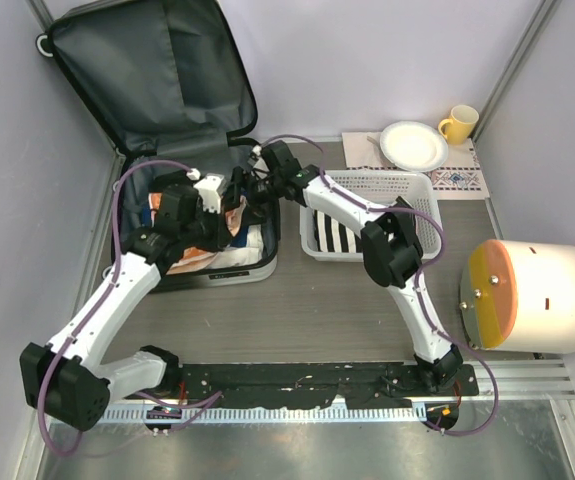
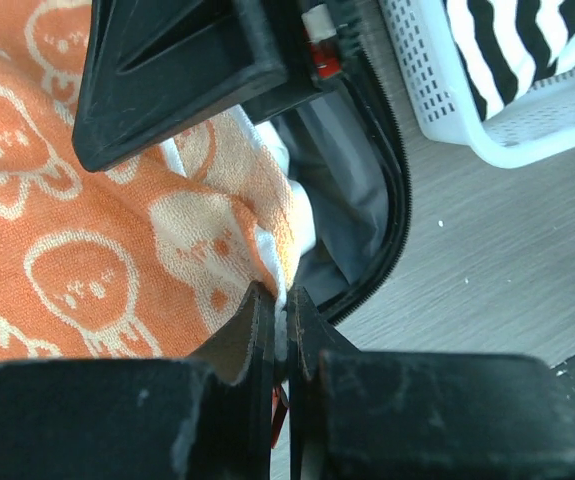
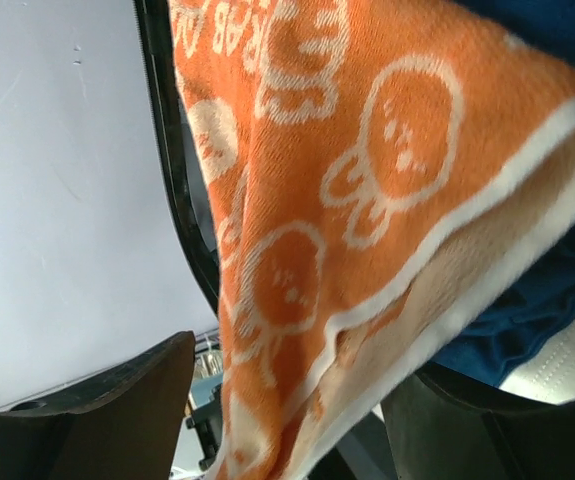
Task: Open, take out, and arrange the luggage
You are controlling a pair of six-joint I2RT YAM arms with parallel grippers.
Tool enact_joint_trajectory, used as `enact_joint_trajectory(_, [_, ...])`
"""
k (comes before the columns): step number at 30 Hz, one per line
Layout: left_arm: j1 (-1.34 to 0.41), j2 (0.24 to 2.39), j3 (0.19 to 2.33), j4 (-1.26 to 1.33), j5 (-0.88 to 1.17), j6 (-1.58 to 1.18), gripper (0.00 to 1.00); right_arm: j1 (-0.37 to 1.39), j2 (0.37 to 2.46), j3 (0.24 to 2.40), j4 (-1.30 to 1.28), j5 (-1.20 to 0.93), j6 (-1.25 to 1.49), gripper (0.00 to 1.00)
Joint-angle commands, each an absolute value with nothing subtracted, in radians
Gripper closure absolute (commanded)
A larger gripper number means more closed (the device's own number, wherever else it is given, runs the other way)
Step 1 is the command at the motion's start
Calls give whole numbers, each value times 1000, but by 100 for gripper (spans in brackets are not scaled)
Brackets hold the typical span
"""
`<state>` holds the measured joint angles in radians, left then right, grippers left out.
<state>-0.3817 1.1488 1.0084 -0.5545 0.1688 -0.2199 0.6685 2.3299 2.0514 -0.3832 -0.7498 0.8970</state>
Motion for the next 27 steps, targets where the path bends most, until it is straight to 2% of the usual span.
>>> enact_joint_trajectory(1, [-380, 1082, 1006, -561, 245, -212, 100, 670, 2333, 2112, -322, -739, 928, 26])
enact_joint_trajectory(5, [-380, 1066, 1008, -594, 282, -203, 100, 655, 2336, 2152, -324, -715, 905, 31])
enact_joint_trajectory(8, [-382, 1054, 1023, -617, 336, -175, 100, 626, 2330, 2192, -354, -686, 850, 41])
enact_joint_trajectory(9, [-382, 1051, 1028, -617, 365, -169, 100, 615, 2326, 2198, -360, -675, 838, 47])
enact_joint_trajectory(10, [-383, 1052, 1035, -618, 371, -167, 100, 608, 2318, 2215, -371, -669, 825, 64])
enact_joint_trajectory(12, [-403, 1075, 1072, -618, 371, -160, 100, 577, 2303, 2230, -391, -661, 781, 84])
enact_joint_trajectory(13, [-414, 1092, 1092, -626, 368, -141, 100, 566, 2293, 2235, -408, -664, 764, 98])
enact_joint_trajectory(19, [-540, 1334, 1348, -640, 354, -141, 100, 474, 2209, 2266, -589, -615, 522, 99])
enact_joint_trajectory(27, [-715, 1647, 1594, -601, 304, -132, 100, 266, 2083, 2140, -731, -586, 255, 99])
